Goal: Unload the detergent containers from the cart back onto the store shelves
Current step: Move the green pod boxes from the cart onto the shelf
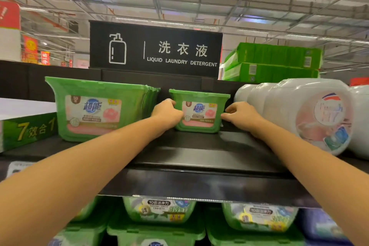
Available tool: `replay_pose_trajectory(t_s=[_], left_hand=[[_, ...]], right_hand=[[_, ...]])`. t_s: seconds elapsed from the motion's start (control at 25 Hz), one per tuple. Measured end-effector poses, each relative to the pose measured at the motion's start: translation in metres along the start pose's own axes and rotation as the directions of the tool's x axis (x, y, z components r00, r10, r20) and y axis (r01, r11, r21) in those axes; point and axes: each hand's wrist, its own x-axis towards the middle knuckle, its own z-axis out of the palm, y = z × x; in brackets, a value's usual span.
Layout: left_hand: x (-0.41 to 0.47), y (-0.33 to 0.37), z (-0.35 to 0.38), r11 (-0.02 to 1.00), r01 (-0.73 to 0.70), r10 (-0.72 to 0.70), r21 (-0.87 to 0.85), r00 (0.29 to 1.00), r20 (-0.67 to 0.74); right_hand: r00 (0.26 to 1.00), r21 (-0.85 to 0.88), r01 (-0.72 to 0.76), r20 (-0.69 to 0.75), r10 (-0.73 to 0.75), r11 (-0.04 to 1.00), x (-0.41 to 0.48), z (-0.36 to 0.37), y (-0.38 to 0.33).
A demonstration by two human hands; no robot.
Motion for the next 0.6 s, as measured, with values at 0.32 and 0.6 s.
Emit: replay_pose_trajectory(t_s=[0.32,0.6], left_hand=[[-0.147,0.016,-0.055,0.749,-0.337,0.43,-0.57,0.902,0.032],[-0.28,-0.061,-0.017,0.695,-0.076,0.402,-0.715,0.865,0.299]], right_hand=[[0.942,0.509,0.285,-0.306,-0.138,0.812,-0.168,-0.043,-0.03],[0.913,0.602,0.095,-0.371,0.172,0.793,-0.357,-0.024,0.003]])
